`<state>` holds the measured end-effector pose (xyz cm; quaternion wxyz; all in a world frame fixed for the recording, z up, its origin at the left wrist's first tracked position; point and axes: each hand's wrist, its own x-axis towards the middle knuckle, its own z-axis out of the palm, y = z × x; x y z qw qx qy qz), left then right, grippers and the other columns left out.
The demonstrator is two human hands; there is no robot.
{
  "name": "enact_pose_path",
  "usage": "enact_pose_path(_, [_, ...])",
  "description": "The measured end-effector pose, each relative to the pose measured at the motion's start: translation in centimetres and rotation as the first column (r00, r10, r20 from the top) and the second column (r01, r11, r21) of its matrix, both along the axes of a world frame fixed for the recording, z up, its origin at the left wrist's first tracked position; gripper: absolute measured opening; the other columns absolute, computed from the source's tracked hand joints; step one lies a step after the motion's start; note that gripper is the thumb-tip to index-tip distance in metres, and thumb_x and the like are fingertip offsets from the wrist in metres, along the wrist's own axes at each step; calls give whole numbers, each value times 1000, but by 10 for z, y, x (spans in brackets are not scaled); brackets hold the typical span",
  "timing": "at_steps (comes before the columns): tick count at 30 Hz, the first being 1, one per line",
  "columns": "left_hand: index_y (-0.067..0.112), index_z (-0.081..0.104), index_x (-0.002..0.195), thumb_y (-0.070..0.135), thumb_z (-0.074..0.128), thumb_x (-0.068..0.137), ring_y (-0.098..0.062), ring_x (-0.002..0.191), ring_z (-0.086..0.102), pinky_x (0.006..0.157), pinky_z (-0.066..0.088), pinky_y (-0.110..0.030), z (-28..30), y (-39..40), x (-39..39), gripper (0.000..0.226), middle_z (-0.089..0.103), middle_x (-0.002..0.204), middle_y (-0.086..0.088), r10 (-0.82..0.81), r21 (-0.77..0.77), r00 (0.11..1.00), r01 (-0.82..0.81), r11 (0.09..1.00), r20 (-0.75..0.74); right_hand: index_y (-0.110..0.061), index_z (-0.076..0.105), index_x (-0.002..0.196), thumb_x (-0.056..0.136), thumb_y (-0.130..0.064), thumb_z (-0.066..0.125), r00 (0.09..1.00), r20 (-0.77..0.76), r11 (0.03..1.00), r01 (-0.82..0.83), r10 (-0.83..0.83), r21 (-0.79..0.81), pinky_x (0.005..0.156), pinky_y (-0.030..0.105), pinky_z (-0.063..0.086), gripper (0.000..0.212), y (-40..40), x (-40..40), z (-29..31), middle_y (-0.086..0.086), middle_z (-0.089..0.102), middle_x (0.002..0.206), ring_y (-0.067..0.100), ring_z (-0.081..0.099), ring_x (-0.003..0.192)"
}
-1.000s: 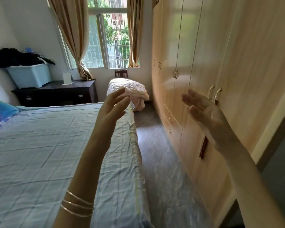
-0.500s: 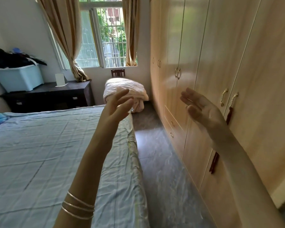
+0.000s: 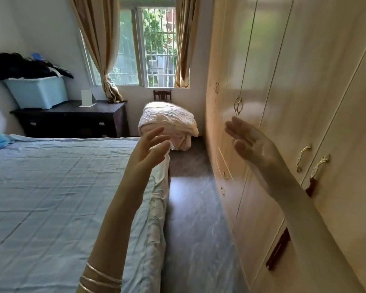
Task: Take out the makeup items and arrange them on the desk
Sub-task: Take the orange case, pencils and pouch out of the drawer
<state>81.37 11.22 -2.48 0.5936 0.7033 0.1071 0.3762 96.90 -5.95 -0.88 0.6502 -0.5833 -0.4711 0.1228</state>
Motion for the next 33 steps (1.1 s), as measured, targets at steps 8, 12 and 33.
enact_pose_path(8, [42,53,114,40,55,78,-3,111,59,93,47,-28,0,28,67,36,63,116,13,102,6,995,-102,995,-3,-32,44,128,49,-70,76,994,-19,994,-112,112,9,92,8,42,92,47,81,-9,-11,50,138,1,48,126])
enact_pose_path(12, [40,53,114,39,54,77,-6,112,59,92,47,-28,-6,57,93,37,62,117,11,128,12,992,-128,992,-21,-35,45,126,49,-70,75,989,-40,990,-143,143,15,89,6,42,90,81,118,-14,-14,50,136,-3,48,125])
enact_pose_path(33, [39,53,112,39,55,75,-8,109,61,90,48,-28,10,279,282,38,63,114,13,173,49,984,-170,984,-49,-35,50,123,56,-67,74,980,-36,976,-193,197,103,95,14,44,79,311,315,-11,-13,55,134,4,49,127])
